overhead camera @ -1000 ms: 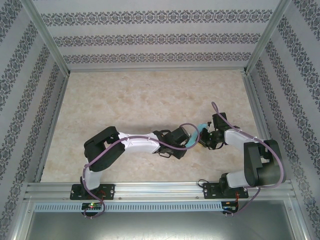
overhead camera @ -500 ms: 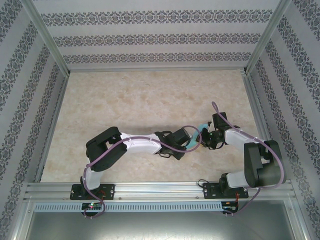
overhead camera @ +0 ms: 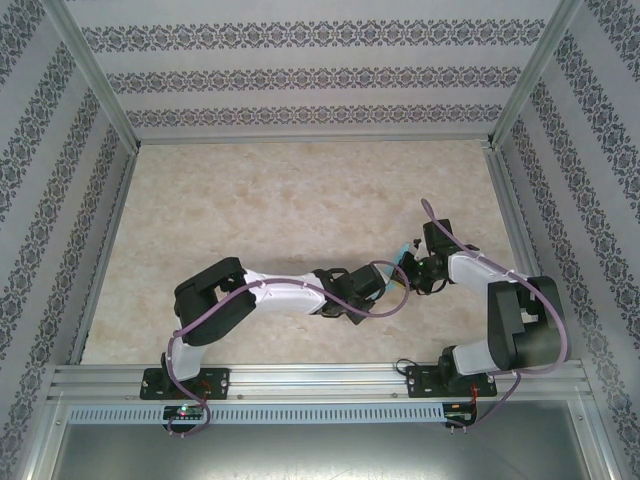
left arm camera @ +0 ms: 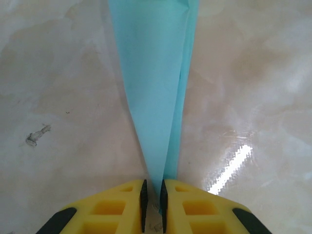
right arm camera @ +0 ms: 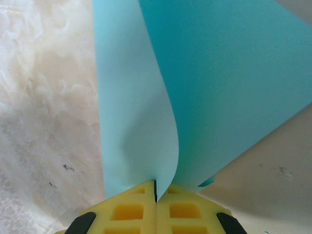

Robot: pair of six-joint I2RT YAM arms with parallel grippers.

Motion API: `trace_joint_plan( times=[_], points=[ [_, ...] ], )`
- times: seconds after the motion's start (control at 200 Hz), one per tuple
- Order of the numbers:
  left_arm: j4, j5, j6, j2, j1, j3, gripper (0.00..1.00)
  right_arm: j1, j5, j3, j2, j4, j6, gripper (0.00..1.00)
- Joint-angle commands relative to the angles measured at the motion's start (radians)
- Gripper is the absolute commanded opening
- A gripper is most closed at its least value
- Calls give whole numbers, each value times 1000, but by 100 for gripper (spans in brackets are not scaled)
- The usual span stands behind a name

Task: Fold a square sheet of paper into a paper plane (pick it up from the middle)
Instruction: Fold the wing for the fifth time at the center of the table.

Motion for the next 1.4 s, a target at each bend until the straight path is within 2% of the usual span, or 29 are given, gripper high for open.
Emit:
trace_joint_plan(
  times=[0.0, 0.52, 0.659, 1.024, 1.394],
  points=[
    [-57, -52, 51, 67, -12, -8, 20, 5, 52, 29, 13, -20, -19, 3],
    [-50, -55, 92, 76, -19, -6, 20, 6, 116, 58, 45, -54, -30, 4],
    [-48, -44, 91, 69, -20, -1, 21, 27, 183, 76, 54, -110, -43, 4],
    [-29, -19, 94, 6, -20, -22, 22, 74, 243, 121, 89, -159, -48, 5],
    [-7, 167, 13, -149, 10, -11, 25, 95, 270, 124, 87, -171, -50, 5]
  ],
)
